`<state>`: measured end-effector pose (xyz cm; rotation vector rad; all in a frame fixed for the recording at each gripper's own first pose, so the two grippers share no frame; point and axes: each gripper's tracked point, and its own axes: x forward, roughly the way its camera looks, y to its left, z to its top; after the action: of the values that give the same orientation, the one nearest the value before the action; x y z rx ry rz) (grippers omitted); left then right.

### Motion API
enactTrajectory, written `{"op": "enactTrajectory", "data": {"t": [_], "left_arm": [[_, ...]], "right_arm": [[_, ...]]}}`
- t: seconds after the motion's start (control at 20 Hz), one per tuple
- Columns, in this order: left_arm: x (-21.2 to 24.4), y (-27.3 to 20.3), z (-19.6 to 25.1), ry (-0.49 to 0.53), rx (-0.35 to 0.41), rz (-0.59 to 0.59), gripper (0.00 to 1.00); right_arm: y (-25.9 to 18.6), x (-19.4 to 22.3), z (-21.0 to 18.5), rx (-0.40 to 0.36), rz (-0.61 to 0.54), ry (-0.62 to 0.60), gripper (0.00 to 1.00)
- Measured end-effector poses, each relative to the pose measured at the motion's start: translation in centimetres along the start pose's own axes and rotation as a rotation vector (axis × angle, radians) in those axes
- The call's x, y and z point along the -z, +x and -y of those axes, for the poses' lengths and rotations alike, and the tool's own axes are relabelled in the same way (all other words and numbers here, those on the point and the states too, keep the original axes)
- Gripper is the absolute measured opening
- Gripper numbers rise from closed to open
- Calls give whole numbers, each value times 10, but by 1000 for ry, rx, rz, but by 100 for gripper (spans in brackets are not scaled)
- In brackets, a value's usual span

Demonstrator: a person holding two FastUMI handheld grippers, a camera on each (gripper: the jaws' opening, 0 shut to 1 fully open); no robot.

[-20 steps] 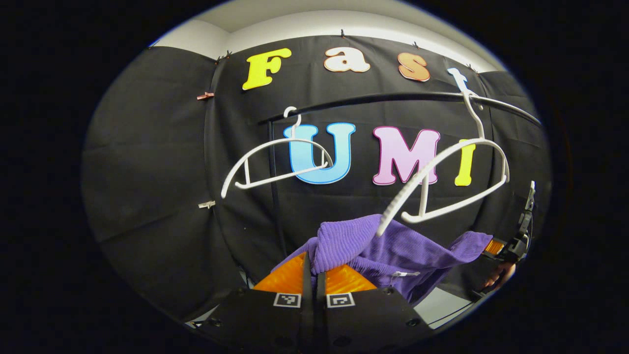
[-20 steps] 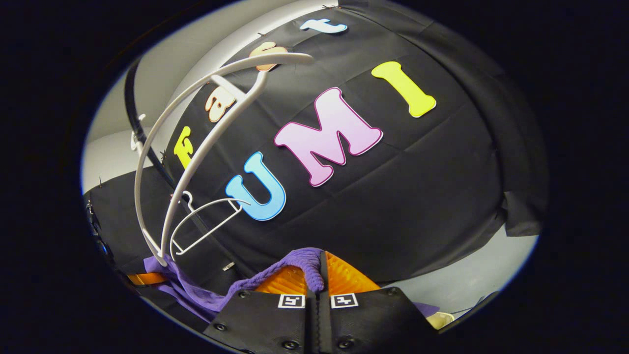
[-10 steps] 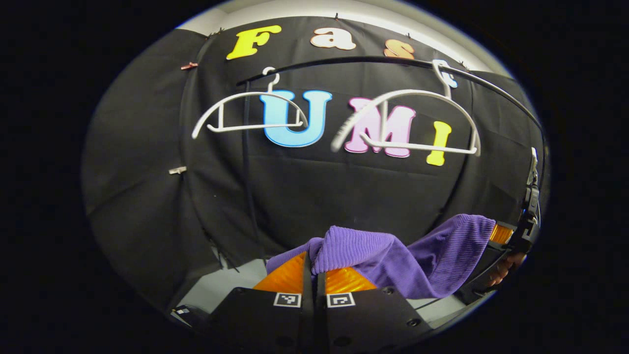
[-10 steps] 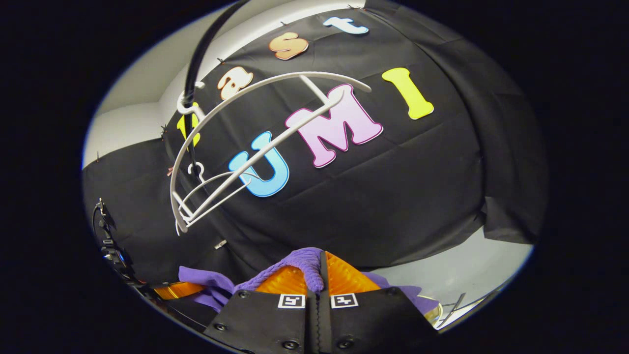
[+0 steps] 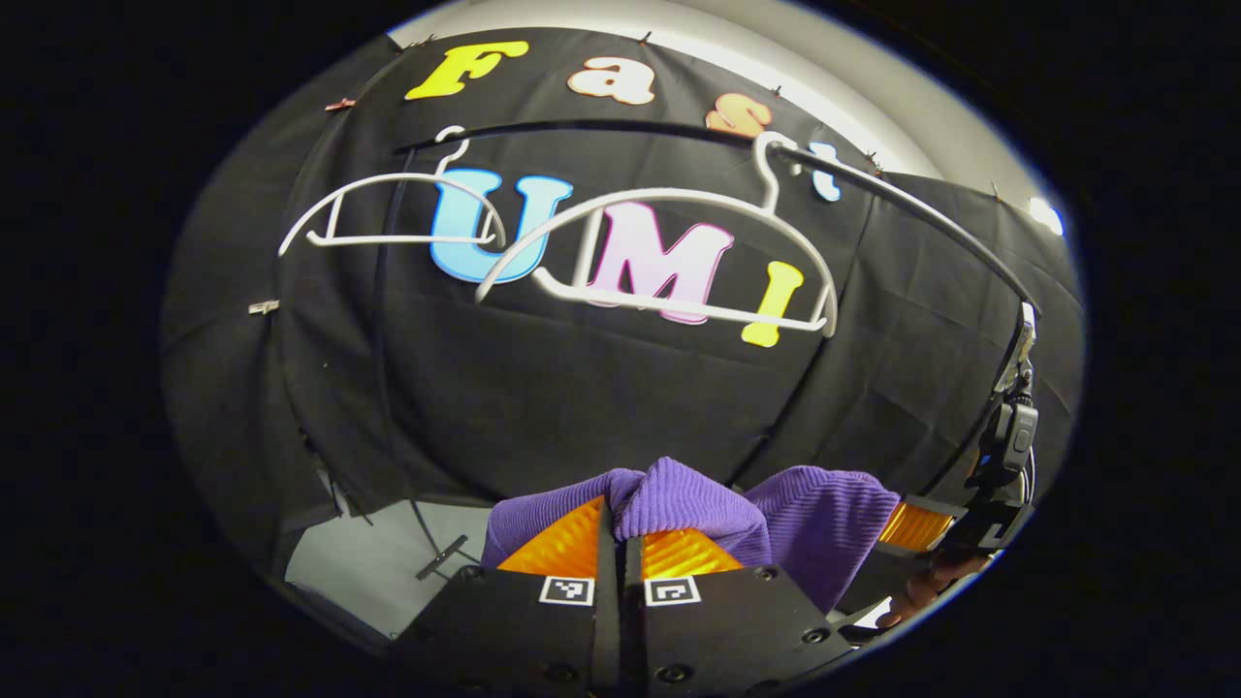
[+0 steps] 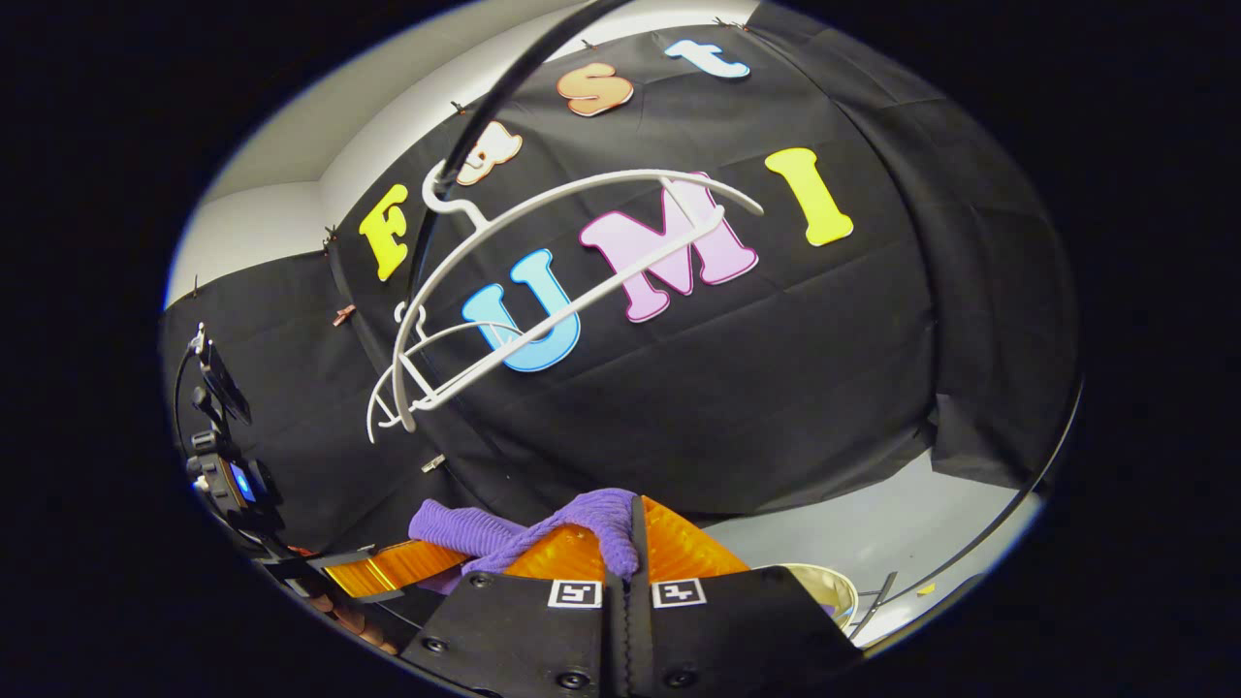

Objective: Grasp the clothes on the hanger with both hands and then place them into the laundry hamper below.

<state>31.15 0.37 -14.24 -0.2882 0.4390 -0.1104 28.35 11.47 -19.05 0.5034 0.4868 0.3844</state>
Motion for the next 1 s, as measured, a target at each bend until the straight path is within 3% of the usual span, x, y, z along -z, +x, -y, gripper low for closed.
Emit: {"op": "enactTrajectory", "data": {"t": [0.2,0.35,0.75,1.0], "left_arm": [[-37,-15,27,29,77,67,5],[-28,-7,20,35,78,50,5],[99,47,-23,-25,18,-185,5],[177,76,-52,-2,-44,-353,5]], "right_arm": [[-20,-39,-15,-33,83,-21,4],[-21,-37,-11,-33,85,-43,4],[32,68,60,99,-148,-145,5],[55,137,110,200,-307,-195,5]]}}
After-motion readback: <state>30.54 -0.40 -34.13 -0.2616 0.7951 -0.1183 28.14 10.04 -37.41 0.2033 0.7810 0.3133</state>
